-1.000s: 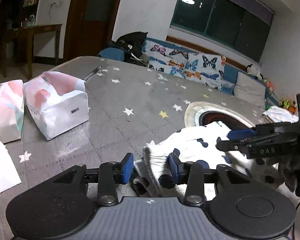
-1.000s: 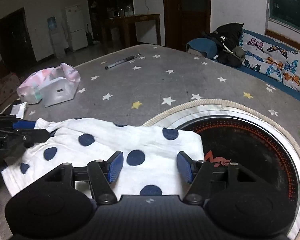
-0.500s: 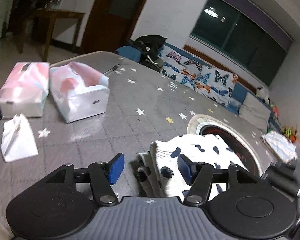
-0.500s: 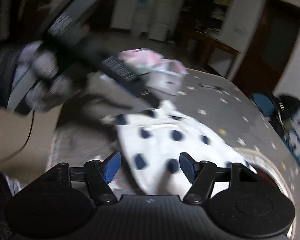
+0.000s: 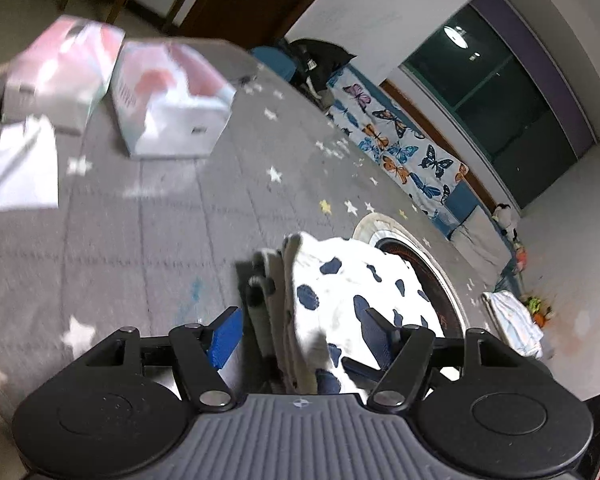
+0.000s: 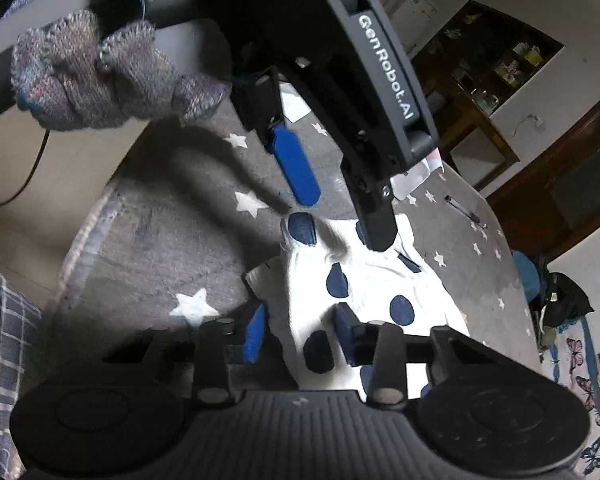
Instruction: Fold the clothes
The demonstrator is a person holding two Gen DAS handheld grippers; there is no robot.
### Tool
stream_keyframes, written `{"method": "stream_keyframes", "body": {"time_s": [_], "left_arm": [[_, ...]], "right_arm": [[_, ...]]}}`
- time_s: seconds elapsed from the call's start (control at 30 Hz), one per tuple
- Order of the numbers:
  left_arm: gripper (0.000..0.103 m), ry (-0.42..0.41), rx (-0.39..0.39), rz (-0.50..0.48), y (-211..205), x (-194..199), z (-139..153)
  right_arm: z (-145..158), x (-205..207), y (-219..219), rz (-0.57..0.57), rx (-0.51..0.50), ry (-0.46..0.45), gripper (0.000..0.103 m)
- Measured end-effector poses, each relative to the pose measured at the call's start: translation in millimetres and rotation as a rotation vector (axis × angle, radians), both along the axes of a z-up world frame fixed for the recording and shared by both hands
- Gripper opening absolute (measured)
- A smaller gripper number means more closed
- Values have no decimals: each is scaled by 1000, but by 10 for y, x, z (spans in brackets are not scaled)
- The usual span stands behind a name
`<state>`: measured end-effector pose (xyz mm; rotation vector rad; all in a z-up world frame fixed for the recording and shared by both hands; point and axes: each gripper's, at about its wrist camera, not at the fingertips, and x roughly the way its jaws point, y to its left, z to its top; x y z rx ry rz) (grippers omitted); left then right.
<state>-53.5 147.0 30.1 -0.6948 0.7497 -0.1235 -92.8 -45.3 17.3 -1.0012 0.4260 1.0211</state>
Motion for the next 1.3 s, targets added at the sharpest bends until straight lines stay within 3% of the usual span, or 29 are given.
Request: {"method": "stream_keyframes", "body": {"time_s": [0.17, 0.6, 0.73, 0.87, 0.93, 1.13, 1.3], "left_arm": [[77, 34, -105, 31, 29, 19, -82], [78, 135, -374, 114, 0, 80, -307], [73, 129, -380, 106, -28, 155, -329], [38, 121, -368, 102, 4, 241, -356], [28, 119, -355, 90, 10, 258, -385], [25, 111, -317, 70, 53, 235, -436], [25, 96, -276, 46, 33, 225, -414]], "right_arm": [[102, 37, -17, -27, 67, 30, 23], [254, 41, -124, -64, 163, 40, 22], [275, 33, -156, -69, 181, 44, 22], [247, 13, -222, -68, 185, 57, 22], [233, 29, -257, -76, 192, 75, 22], [317, 196, -508, -151, 270, 213, 27], [462, 644, -801, -294, 381, 305, 33]]}}
